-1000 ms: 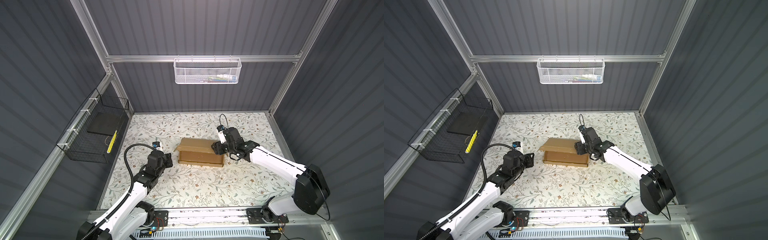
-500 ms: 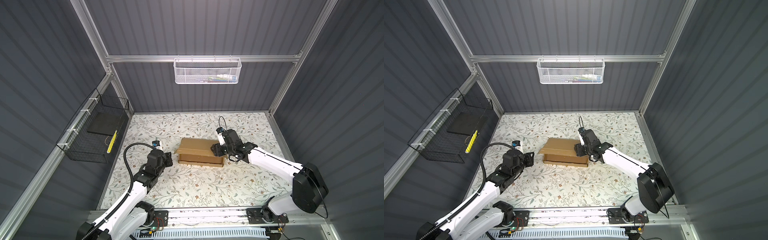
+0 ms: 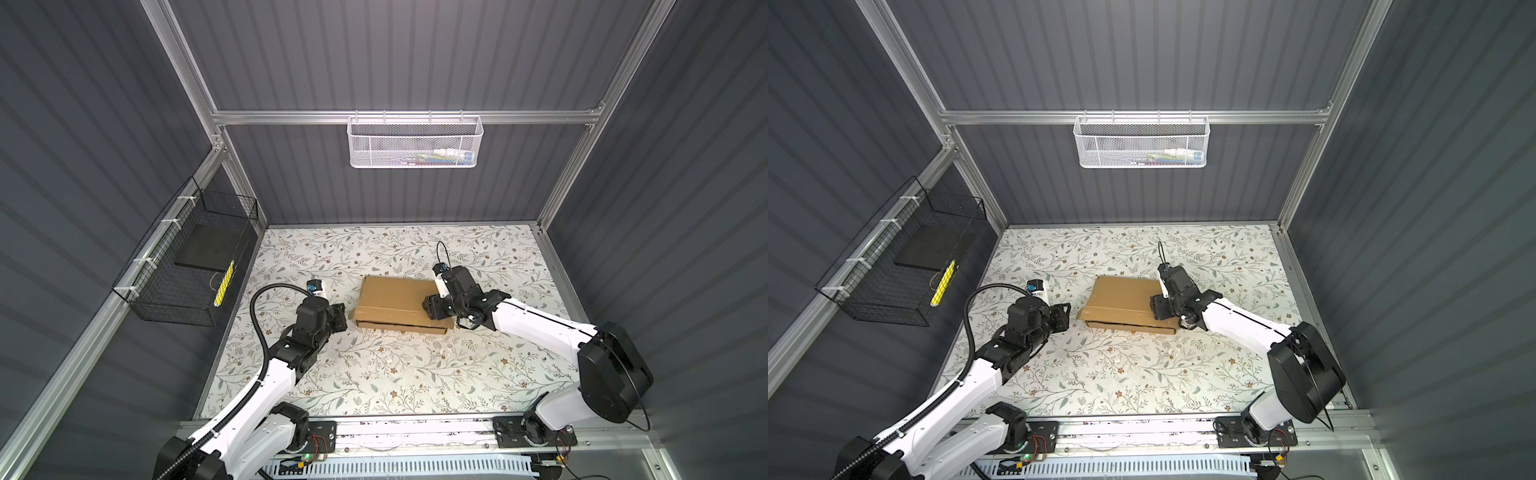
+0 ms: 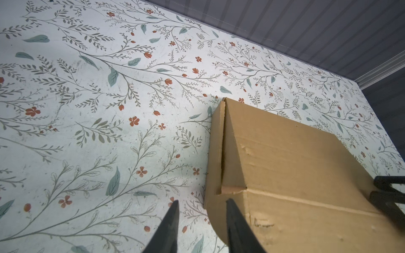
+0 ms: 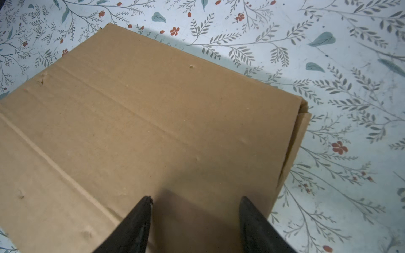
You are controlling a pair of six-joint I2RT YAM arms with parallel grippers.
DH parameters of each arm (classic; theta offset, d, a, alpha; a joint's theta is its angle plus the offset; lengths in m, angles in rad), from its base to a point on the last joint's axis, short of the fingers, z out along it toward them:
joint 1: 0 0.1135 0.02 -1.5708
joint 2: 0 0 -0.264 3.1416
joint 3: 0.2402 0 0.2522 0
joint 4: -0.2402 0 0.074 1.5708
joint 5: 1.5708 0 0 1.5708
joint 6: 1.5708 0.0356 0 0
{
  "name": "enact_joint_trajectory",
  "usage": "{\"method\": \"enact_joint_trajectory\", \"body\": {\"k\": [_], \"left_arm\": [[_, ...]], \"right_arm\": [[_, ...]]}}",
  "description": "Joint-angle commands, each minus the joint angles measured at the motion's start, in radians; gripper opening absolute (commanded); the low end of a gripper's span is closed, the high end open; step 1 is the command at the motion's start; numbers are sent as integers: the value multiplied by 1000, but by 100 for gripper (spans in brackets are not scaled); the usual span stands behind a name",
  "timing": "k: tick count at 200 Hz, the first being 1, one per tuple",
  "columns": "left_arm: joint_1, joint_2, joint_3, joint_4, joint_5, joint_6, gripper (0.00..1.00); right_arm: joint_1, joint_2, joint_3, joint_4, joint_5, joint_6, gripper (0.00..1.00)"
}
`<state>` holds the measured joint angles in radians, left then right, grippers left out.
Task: Fold the paper box
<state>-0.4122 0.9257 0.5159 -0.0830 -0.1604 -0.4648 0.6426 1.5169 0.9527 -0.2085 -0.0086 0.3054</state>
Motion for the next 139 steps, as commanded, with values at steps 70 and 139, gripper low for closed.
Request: {"method": "enact_joint_trajectory", "body": {"k": [70, 139], "left_arm": [[-4, 102, 85, 8, 91, 23, 37], [-3, 205, 135, -3, 140, 40, 38]], "right_arm": [[9, 61, -27, 27, -3, 32, 64], [9, 92, -31, 26, 9, 36, 64]]}}
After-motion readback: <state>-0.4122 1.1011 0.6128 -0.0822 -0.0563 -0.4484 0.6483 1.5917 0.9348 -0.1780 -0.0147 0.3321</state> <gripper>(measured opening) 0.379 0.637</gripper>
